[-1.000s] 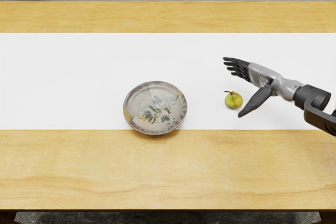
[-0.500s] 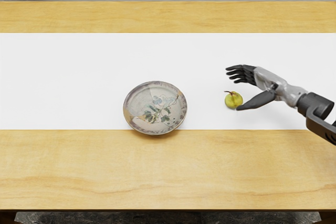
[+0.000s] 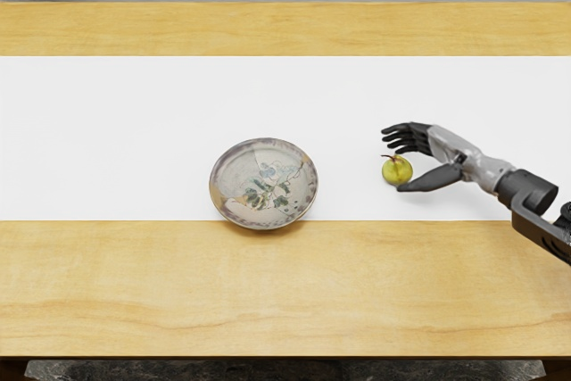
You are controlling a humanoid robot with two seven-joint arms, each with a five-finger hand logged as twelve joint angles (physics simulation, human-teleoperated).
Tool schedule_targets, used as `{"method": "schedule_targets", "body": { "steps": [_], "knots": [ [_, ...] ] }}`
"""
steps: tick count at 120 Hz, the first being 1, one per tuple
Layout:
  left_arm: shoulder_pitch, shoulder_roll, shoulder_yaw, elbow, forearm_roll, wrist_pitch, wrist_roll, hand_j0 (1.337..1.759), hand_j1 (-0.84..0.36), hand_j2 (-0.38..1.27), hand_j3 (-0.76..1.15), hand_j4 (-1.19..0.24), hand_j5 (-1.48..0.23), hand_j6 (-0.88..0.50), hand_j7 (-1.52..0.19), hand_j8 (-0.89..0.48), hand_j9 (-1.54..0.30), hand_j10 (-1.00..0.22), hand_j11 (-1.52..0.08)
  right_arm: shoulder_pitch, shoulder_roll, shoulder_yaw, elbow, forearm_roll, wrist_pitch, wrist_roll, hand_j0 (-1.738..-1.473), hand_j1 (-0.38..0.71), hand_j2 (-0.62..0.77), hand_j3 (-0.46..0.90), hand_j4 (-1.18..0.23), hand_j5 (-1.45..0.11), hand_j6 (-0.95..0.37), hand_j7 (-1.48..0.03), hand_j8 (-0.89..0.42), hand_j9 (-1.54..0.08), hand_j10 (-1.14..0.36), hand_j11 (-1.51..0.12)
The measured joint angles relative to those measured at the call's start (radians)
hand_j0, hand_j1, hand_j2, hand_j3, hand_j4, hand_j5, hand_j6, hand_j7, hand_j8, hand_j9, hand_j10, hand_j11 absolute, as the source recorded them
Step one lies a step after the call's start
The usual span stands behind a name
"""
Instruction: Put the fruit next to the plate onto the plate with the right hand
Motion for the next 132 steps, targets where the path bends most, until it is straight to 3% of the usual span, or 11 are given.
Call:
{"method": "schedule_targets", "body": {
  "steps": [39, 132],
  "knots": [
    [0.000, 0.000, 0.000, 0.000, 0.000, 0.000, 0.000, 1.658, 0.32, 0.00, 0.00, -0.02, -0.03, -0.02, -0.03, -0.02, -0.03, -0.02, -0.03, -0.002, 0.022, -0.009, -0.009, 0.000, -0.060, 0.013, -1.658, 0.06, -0.06, 0.00, -0.34, -0.44, -0.34, -0.44, -0.34, -0.44, -0.34, -0.44],
    [0.000, 0.000, 0.000, 0.000, 0.000, 0.000, 0.000, 1.658, 0.32, 0.00, 0.00, -0.02, -0.03, -0.02, -0.03, -0.02, -0.03, -0.02, -0.03, -0.004, 0.021, -0.019, -0.008, 0.004, -0.018, 0.031, -1.658, 0.21, -0.08, 0.00, -0.47, -0.61, -0.48, -0.61, -0.47, -0.61, -0.47, -0.61]
  ]
}}
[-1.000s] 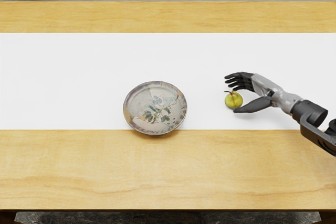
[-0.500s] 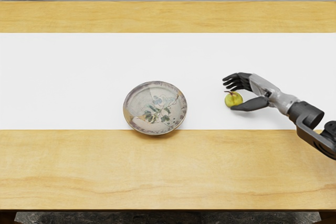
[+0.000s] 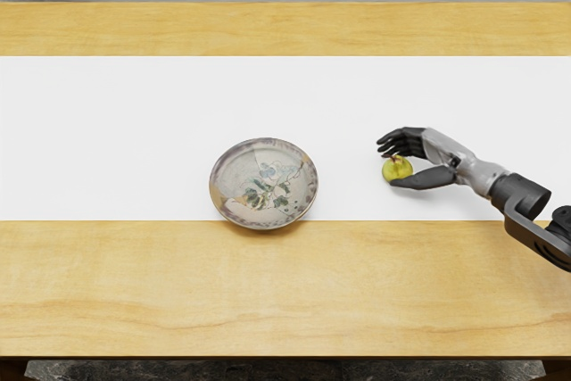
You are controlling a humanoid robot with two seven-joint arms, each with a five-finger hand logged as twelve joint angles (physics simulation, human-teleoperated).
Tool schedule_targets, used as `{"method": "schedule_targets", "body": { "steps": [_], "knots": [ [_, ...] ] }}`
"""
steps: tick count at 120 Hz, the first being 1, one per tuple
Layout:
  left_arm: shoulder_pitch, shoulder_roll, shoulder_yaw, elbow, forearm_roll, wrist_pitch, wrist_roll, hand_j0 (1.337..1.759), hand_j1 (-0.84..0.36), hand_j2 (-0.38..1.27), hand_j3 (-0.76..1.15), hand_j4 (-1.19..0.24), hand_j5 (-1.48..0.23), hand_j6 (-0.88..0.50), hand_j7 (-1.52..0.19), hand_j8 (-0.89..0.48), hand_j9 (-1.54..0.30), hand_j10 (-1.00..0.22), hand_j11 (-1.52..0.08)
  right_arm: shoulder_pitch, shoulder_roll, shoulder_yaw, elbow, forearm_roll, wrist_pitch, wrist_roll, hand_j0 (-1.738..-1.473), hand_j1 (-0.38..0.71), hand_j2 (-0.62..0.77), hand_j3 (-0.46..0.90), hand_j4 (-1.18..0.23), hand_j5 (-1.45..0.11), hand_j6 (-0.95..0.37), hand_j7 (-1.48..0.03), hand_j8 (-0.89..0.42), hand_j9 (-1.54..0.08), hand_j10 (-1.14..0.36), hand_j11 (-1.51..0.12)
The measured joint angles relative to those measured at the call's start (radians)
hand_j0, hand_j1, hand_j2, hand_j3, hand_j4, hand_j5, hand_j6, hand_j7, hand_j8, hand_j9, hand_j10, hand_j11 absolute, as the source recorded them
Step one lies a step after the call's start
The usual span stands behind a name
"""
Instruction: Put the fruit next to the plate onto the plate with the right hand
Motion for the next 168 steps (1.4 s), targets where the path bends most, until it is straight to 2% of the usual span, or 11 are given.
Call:
{"method": "schedule_targets", "body": {
  "steps": [28, 63, 89, 100, 136, 168],
  "knots": [
    [-0.001, 0.000, 0.000, 0.000, 0.000, 0.000, 0.000, 1.658, 0.32, 0.00, 0.00, -0.02, -0.03, -0.02, -0.03, -0.02, -0.03, -0.02, -0.03, 0.000, 0.003, -0.002, 0.001, 0.001, 0.004, 0.000, -1.658, 0.26, -0.08, 0.00, -0.52, -0.67, -0.52, -0.67, -0.51, -0.66, -0.47, -0.67],
    [0.000, 0.000, 0.000, 0.000, 0.000, 0.000, 0.000, 1.658, 0.32, 0.00, 0.00, -0.02, -0.03, -0.02, -0.03, -0.02, -0.03, -0.02, -0.03, 0.000, 0.001, -0.002, 0.002, -0.001, 0.005, 0.000, -1.655, 0.34, 0.06, 0.00, -0.63, -0.82, -0.63, -0.82, -0.42, -0.83, -0.40, -0.83],
    [0.000, 0.000, 0.000, 0.000, 0.000, 0.000, 0.000, 1.658, 0.32, 0.00, 0.00, -0.02, -0.03, -0.02, -0.03, -0.02, -0.03, -0.02, -0.03, 0.000, -0.001, 0.000, 0.001, 0.001, 0.003, 0.000, -1.653, 0.35, 0.16, 0.00, -0.71, -0.92, -0.64, -0.93, -0.43, -0.95, -0.39, -0.97],
    [-0.001, 0.000, 0.000, 0.000, 0.000, 0.000, 0.000, 1.658, 0.32, 0.00, 0.00, -0.02, -0.03, -0.02, -0.03, -0.02, -0.03, -0.02, -0.03, 0.000, -0.001, 0.000, 0.001, 0.002, 0.003, 0.001, -1.653, 0.33, 0.19, 0.00, -0.73, -0.95, -0.67, -0.97, -0.45, -0.98, -0.43, -1.02],
    [0.000, 0.000, 0.000, 0.000, 0.000, 0.000, 0.000, 1.658, 0.32, 0.00, 0.00, -0.02, -0.03, -0.02, -0.03, -0.02, -0.03, -0.02, -0.03, 0.012, -0.010, 0.012, 0.005, 0.007, 0.079, 0.000, -1.648, 0.22, 0.03, 0.00, -0.80, -1.01, -0.76, -1.02, -0.50, -1.03, -0.50, -1.07],
    [0.000, 0.000, 0.001, 0.000, 0.000, 0.000, 0.000, 1.658, 0.33, 0.00, 0.00, -0.02, -0.03, -0.02, -0.03, -0.02, -0.03, -0.02, -0.03, 0.030, -0.009, 0.044, 0.007, 0.007, 0.174, 0.000, -1.647, 0.19, 0.00, 0.00, -0.82, -1.02, -0.78, -1.02, -0.52, -1.04, -0.51, -1.08]
  ]
}}
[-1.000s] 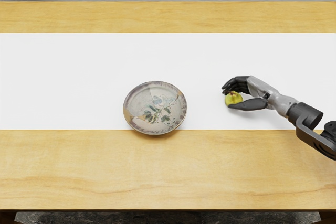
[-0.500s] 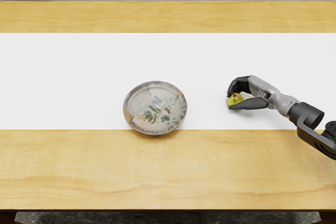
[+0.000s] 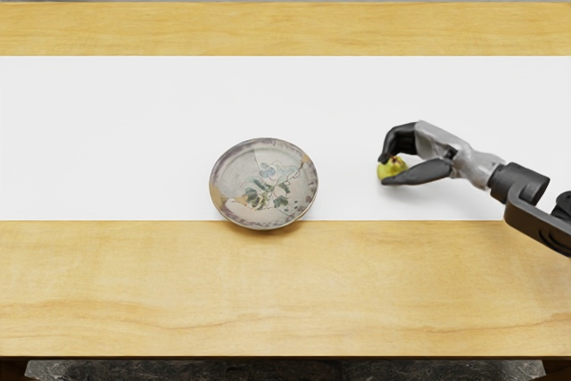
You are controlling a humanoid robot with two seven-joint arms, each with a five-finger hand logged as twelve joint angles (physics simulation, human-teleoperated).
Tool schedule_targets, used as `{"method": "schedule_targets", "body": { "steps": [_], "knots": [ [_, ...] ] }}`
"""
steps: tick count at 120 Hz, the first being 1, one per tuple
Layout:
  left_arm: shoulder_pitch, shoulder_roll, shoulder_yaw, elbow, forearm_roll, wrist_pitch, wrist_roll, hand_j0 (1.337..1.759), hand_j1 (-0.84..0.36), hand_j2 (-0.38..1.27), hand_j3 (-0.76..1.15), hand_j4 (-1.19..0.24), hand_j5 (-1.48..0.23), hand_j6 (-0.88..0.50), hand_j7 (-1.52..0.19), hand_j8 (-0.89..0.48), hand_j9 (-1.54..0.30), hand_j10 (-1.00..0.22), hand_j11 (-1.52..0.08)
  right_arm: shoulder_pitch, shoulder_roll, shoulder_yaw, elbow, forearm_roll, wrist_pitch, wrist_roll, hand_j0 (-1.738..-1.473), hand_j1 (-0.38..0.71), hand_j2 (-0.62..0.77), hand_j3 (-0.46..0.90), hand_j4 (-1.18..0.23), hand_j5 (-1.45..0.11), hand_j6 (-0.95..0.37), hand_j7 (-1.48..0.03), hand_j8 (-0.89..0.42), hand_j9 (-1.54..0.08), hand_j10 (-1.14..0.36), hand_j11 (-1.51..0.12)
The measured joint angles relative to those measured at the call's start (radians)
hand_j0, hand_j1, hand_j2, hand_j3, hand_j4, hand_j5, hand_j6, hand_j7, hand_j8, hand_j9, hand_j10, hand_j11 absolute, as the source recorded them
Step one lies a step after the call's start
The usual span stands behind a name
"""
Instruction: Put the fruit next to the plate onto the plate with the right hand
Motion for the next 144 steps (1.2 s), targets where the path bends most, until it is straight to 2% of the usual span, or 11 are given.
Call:
{"method": "schedule_targets", "body": {
  "steps": [12, 17, 46, 144],
  "knots": [
    [0.000, 0.000, 0.000, 0.000, 0.000, 0.000, 0.000, 1.658, 0.33, 0.00, 0.00, -0.02, -0.03, -0.02, -0.03, -0.02, -0.03, -0.02, -0.03, 0.012, 0.005, 0.009, 0.001, 0.002, 0.030, 0.000, -1.647, 0.21, 0.00, 0.00, -0.82, -1.01, -0.78, -1.02, -0.52, -1.04, -0.51, -1.08],
    [0.000, 0.000, 0.000, 0.000, 0.000, 0.000, 0.000, 1.658, 0.33, 0.00, 0.00, -0.02, -0.03, -0.02, -0.03, -0.02, -0.03, -0.02, -0.03, 0.017, 0.007, 0.011, 0.002, 0.007, 0.039, 0.000, -1.648, 0.24, 0.11, 0.00, -0.83, -1.01, -0.78, -1.02, -0.52, -1.03, -0.50, -1.08],
    [0.000, 0.000, 0.000, 0.000, 0.000, 0.000, 0.000, 1.658, 0.33, 0.00, 0.00, -0.02, -0.03, -0.02, -0.03, -0.02, -0.03, -0.02, -0.03, 0.055, 0.064, 0.015, 0.008, 0.023, 0.063, 0.000, -1.650, 0.29, 0.20, 0.00, -0.82, -1.02, -0.78, -1.03, -0.50, -1.04, -0.48, -1.07],
    [0.000, 0.000, 0.000, 0.000, 0.000, 0.000, 0.000, 1.658, 0.32, 0.00, 0.00, -0.02, -0.03, -0.02, -0.03, -0.02, -0.03, -0.02, -0.03, 0.118, 0.299, 0.015, -0.006, 0.032, 0.053, 0.001, -1.651, 0.29, 0.20, 0.00, -0.82, -1.03, -0.78, -1.03, -0.50, -1.04, -0.47, -1.08]
  ]
}}
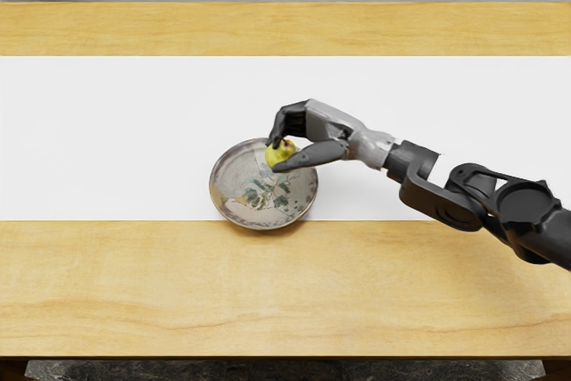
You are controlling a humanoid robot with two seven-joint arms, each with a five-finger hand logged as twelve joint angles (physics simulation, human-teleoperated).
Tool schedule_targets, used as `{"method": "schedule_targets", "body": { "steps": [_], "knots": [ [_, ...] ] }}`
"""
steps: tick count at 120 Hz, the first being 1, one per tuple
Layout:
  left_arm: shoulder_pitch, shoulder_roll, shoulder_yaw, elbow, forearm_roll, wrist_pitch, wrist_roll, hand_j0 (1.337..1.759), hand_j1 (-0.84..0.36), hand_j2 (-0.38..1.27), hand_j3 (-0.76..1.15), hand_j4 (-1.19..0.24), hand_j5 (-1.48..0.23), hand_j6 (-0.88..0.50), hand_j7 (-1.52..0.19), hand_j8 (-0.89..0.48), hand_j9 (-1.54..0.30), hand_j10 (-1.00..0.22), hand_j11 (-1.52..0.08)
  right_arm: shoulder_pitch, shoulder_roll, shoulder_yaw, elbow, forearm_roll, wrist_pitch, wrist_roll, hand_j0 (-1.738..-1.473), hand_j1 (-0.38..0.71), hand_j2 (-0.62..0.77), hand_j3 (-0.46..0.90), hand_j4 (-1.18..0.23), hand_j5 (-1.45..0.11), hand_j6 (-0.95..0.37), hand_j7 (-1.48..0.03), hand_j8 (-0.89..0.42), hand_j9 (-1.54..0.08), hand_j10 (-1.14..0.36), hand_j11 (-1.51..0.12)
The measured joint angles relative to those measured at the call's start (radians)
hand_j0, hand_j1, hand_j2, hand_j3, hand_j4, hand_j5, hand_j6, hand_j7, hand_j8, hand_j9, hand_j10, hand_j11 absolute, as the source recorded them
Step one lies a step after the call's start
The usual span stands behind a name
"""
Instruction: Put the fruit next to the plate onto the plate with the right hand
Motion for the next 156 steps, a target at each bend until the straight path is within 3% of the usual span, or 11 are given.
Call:
{"method": "schedule_targets", "body": {
  "steps": [45, 69, 100, 119, 135, 156],
  "knots": [
    [0.000, 0.000, 0.000, 0.000, 0.000, 0.000, 0.000, 1.658, 0.32, 0.00, 0.00, -0.02, -0.03, -0.02, -0.03, -0.02, -0.03, -0.02, -0.03, 0.008, 0.064, -0.012, -0.038, -0.002, -0.015, 0.000, -1.652, 0.29, 0.19, 0.00, -0.82, -1.01, -0.77, -1.01, -0.50, -1.03, -0.48, -1.06],
    [0.000, 0.000, 0.000, 0.000, 0.000, 0.000, 0.000, 1.658, 0.32, 0.00, 0.00, -0.02, -0.03, -0.02, -0.03, -0.02, -0.03, -0.02, -0.03, 0.007, 0.067, -0.015, -0.038, -0.002, -0.012, 0.000, -1.654, 0.29, 0.18, 0.00, -0.83, -0.91, -0.69, -0.91, -0.53, -0.92, -0.50, -0.95],
    [0.000, 0.000, 0.000, 0.000, 0.000, 0.000, 0.000, 1.658, 0.32, 0.00, 0.00, -0.02, -0.03, -0.02, -0.03, -0.02, -0.03, -0.02, -0.03, 0.006, 0.069, -0.016, -0.034, 0.001, -0.007, 0.000, -1.657, 0.25, 0.06, 0.00, -0.61, -0.73, -0.57, -0.74, -0.61, -0.74, -0.56, -0.75],
    [0.000, 0.000, 0.000, 0.000, 0.000, 0.000, 0.000, 1.658, 0.32, 0.00, 0.00, -0.02, -0.03, -0.02, -0.03, -0.02, -0.03, -0.02, -0.03, 0.006, 0.069, -0.016, -0.030, 0.002, -0.003, 0.000, -1.657, 0.22, -0.02, 0.00, -0.53, -0.66, -0.51, -0.66, -0.53, -0.66, -0.50, -0.66],
    [0.000, 0.000, 0.000, 0.000, 0.000, 0.000, 0.000, 1.658, 0.32, 0.00, 0.00, -0.02, -0.03, -0.02, -0.03, -0.02, -0.03, -0.02, -0.03, 0.008, 0.069, -0.017, -0.030, -0.001, -0.006, -0.001, -1.658, 0.16, 0.07, 0.00, -0.48, -0.58, -0.46, -0.60, -0.49, -0.57, -0.48, -0.57],
    [-0.001, 0.000, 0.000, 0.000, 0.000, 0.000, 0.000, 1.658, 0.32, 0.00, 0.00, -0.02, -0.03, -0.02, -0.03, -0.02, -0.03, -0.02, -0.03, 0.010, 0.067, -0.014, -0.029, 0.003, 0.012, -0.012, -1.658, 0.09, -0.01, 0.00, -0.39, -0.49, -0.38, -0.50, -0.39, -0.49, -0.39, -0.49]
  ]
}}
